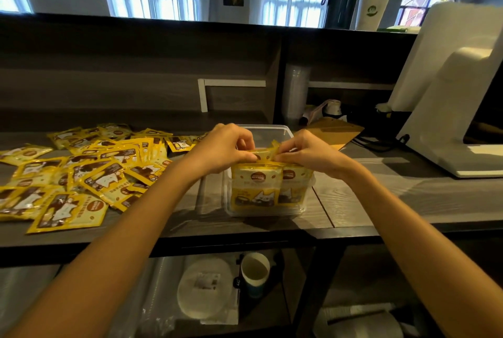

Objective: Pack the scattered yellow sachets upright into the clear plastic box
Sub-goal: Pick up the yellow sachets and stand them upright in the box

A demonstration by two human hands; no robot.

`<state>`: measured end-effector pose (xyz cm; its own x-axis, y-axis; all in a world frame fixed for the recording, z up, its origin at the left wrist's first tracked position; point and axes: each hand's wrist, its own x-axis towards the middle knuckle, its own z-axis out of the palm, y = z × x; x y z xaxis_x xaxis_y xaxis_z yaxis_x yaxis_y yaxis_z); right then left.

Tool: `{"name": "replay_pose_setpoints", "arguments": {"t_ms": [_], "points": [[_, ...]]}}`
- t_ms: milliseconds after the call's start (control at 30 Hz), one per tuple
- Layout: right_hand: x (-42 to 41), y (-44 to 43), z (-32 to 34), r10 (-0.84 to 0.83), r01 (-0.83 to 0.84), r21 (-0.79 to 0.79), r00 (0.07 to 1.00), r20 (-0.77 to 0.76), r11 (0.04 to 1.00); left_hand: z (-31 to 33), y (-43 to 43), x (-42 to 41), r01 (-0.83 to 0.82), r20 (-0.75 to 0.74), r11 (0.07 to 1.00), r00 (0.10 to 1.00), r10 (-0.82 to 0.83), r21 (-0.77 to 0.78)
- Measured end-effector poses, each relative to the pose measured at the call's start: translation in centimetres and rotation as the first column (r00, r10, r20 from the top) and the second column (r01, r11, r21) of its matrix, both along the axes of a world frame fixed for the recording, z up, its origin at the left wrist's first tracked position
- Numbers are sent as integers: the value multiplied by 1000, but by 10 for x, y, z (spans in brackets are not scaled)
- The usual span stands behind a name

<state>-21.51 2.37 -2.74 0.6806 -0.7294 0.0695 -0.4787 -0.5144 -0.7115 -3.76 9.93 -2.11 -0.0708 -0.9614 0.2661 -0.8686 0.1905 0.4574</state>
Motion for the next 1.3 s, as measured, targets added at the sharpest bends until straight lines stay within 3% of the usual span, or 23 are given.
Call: {"name": "replay_pose_setpoints", "arguments": {"t_ms": [67, 133, 200, 267, 500, 667, 1000, 1167, 1300], "points": [[-5, 1, 4, 12, -12, -5, 1000, 19, 1000, 0, 0, 1, 37, 21, 999, 999, -37, 0], [-7, 1, 6, 27, -22, -140, 999, 31, 990, 1, 2, 3, 55, 24, 998, 998, -55, 16], [-5, 2, 8, 32, -42, -315, 999, -38, 948, 3, 2, 6, 71, 23, 996, 997, -72, 50], [0, 4, 9, 36, -89, -379, 989, -145, 921, 5, 2, 7, 97, 50, 991, 994, -102, 94], [3, 9, 17, 57, -129, -186, 936, -347, 974, 11, -3, 4, 137, -2, 944, 990, -143, 299], [-3, 6, 14, 110, -83, 102, 949, -295, 991, 13, -1, -4, 206, -22, 840, 974, -225, 502], [-4, 12, 9, -22, 50, 110, 969, -247, 993, 8, -5, 0, 174, 78, 843, 966, -246, 510], [-2, 16, 11, -37, 48, 46, 975, -221, 998, 9, -3, 2, 186, 36, 859, 972, -230, 477], [0, 19, 15, -39, 43, 17, 977, -208, 999, 16, 2, 3, 206, -121, 891, 978, -171, 404]]}}
